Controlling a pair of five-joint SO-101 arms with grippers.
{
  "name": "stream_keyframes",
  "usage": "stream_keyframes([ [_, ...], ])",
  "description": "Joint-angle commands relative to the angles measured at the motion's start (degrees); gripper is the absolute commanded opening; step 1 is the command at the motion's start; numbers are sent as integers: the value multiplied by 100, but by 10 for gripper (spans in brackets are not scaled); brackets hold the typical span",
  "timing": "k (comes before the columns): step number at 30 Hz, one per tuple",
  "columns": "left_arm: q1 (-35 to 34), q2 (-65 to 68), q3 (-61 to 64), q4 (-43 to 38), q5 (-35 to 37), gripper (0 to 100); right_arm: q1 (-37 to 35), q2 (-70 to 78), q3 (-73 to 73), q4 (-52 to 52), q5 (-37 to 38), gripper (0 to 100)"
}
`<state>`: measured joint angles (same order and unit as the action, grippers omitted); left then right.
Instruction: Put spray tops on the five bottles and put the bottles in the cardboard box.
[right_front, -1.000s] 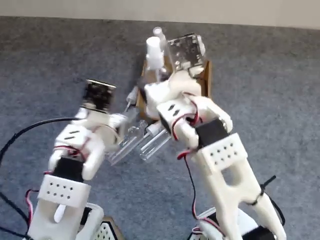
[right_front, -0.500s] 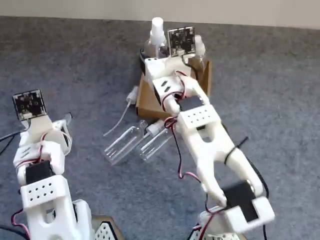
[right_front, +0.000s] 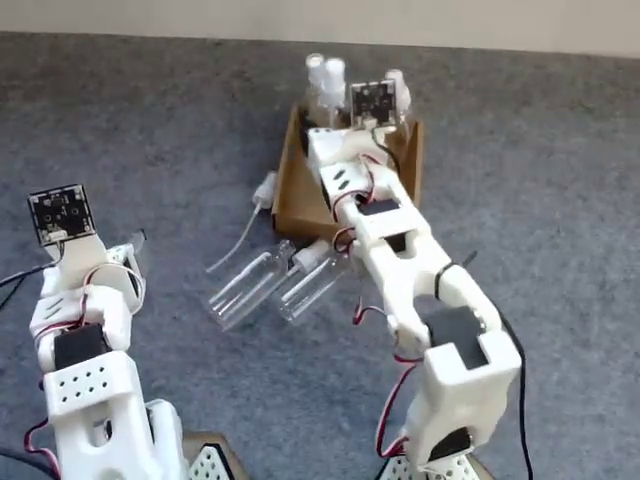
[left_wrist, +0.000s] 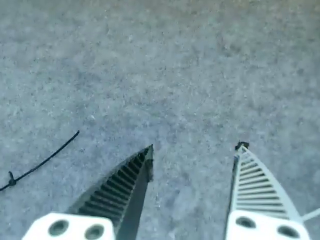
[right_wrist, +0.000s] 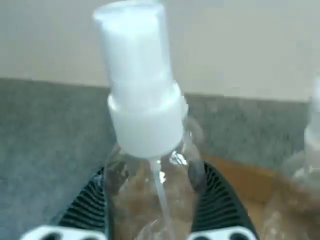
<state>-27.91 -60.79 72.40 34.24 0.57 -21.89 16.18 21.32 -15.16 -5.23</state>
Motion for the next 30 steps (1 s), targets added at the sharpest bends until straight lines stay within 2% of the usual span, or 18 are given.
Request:
stream_keyframes([
  [1,84,-57,119,-369,-35,235,48,189,-136,-180,88,4],
  [8,110,-57,119,-369,-44,235,13,760,-462,-470,70,4],
  [24,110,-57,119,-404,-44,235,-207,813,-418,-470,88,8],
  [30,110,-57,101,-404,-44,235,-215,787,-418,-444,88,111],
])
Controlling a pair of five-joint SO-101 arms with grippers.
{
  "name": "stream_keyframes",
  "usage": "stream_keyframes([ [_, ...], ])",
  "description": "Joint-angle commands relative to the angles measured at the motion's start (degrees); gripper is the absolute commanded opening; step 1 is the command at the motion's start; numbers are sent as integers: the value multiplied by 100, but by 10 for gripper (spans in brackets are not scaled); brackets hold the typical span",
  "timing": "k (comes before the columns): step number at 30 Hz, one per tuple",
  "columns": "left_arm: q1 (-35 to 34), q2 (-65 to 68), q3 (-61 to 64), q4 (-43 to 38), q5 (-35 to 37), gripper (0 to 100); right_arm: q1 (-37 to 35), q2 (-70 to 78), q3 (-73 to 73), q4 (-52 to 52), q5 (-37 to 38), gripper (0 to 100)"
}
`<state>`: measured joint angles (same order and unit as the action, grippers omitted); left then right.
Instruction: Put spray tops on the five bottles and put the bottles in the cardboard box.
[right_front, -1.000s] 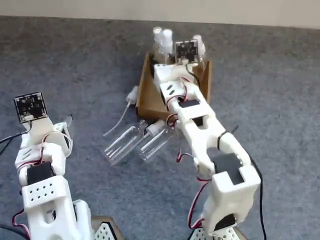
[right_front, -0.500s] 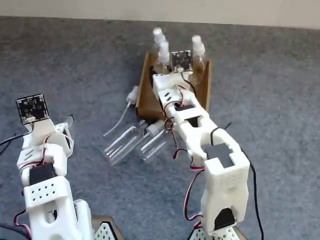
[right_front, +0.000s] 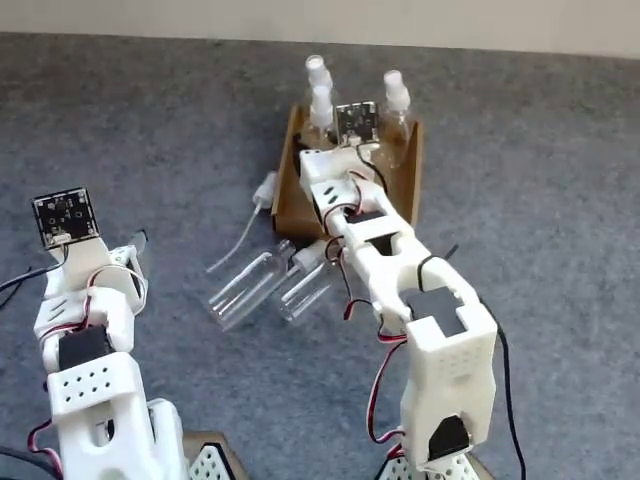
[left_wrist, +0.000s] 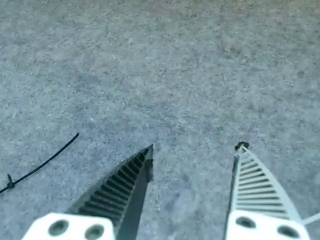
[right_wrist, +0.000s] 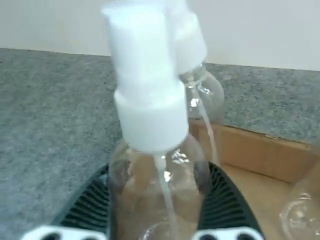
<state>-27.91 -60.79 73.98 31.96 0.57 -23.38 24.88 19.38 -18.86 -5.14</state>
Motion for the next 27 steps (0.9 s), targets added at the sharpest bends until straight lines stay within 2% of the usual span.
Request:
stream_keyframes([
  [1,110,-57,-57,-176,-44,235,-66,-84,-224,-75,79,117],
  [8,110,-57,-66,-176,-44,235,-66,-92,-215,-66,79,123],
  [14,110,-57,-75,-176,-44,235,-66,-92,-207,-57,79,197],
  [17,110,-57,-75,-176,-44,235,-66,-92,-198,-57,105,200],
  [21,110,-57,-75,-176,-44,235,-66,-198,-180,-57,554,202],
  [27,119,-57,-75,-176,-44,235,-110,-708,347,-57,554,204],
])
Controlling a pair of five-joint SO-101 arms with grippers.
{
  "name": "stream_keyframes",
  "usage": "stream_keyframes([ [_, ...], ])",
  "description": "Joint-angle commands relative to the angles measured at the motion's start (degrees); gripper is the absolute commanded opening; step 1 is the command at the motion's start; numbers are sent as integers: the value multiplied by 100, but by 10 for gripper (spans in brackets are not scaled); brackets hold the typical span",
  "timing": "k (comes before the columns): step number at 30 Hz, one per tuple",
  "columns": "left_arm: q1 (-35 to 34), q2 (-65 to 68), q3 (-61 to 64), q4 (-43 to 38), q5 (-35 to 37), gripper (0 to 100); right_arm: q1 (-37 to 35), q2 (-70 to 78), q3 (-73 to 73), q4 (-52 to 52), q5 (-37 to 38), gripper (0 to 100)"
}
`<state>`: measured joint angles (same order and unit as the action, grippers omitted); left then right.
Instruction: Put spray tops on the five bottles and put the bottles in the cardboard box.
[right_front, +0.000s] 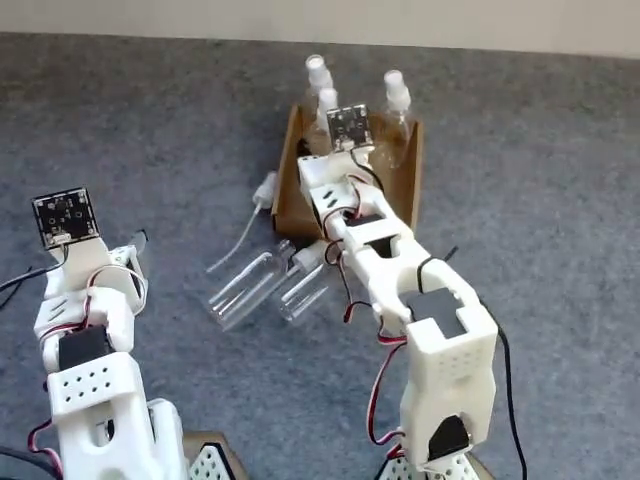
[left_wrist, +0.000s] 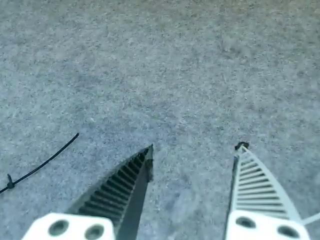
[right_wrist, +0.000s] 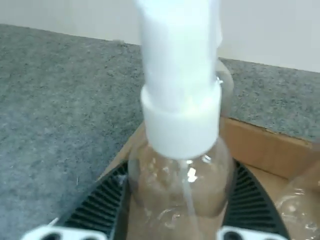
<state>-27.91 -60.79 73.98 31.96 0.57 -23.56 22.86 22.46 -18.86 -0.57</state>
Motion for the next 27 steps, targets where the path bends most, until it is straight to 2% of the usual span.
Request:
stream_keyframes([
  [1,119,-57,-75,-176,-44,235,-101,-558,75,-57,97,204],
  [4,119,-57,-75,-176,-44,235,-110,-629,75,-57,97,208],
  [9,119,-57,-75,-176,-44,235,-110,-629,75,-48,97,281],
  [17,119,-57,-75,-176,-44,235,-110,-655,84,-48,123,276],
  [23,119,-57,-75,-176,-44,235,-57,-646,84,-48,149,105],
  [27,119,-57,-75,-176,-44,235,-75,-637,84,-48,325,70],
])
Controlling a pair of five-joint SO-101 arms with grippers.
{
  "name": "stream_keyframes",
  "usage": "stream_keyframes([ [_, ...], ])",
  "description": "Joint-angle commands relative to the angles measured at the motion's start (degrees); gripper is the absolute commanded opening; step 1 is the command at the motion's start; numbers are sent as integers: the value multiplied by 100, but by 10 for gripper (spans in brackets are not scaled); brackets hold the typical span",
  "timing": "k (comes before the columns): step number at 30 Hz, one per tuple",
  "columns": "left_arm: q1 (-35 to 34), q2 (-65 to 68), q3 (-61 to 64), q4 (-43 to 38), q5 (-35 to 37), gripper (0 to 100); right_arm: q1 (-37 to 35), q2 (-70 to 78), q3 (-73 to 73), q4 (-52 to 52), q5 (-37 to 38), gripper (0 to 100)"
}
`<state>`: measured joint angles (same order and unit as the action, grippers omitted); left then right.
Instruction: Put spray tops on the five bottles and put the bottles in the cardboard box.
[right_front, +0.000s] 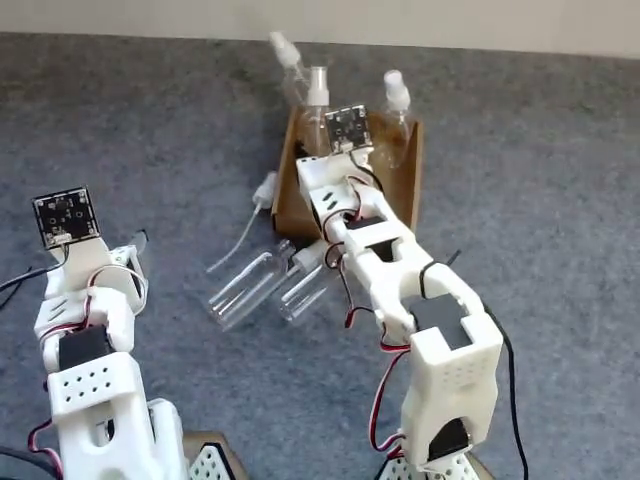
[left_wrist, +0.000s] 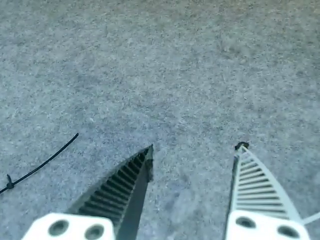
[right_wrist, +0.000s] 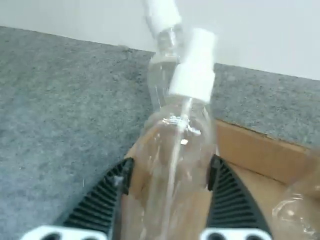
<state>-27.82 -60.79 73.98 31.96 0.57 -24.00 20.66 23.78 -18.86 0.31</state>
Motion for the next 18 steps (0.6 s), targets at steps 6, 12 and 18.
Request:
stream_keyframes([
  [6,110,-57,-75,-176,-44,235,-31,-418,-48,-48,721,3],
  [12,101,-57,-57,-176,-44,235,-22,-444,-40,-84,703,3],
  [18,101,-57,-57,-176,-44,235,-22,-646,92,-119,695,3],
])
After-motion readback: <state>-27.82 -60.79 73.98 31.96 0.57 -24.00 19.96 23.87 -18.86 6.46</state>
